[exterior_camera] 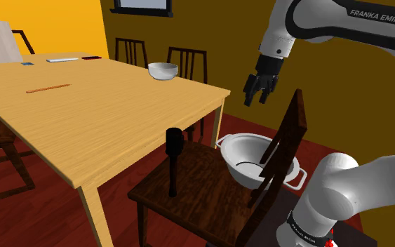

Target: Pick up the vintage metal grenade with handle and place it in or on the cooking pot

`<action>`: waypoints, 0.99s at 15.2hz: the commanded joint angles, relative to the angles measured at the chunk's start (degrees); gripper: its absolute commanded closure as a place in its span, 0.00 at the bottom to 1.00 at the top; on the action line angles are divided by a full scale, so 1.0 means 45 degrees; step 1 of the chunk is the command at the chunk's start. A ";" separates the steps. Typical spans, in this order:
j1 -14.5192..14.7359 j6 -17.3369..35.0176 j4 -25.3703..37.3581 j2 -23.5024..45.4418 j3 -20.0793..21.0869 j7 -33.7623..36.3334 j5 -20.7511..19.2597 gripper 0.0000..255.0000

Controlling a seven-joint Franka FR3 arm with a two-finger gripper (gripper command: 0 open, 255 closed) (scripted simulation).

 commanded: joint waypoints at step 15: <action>-0.0040 0.1526 0.2291 0.4354 0.4069 0.3802 0.1845 0.00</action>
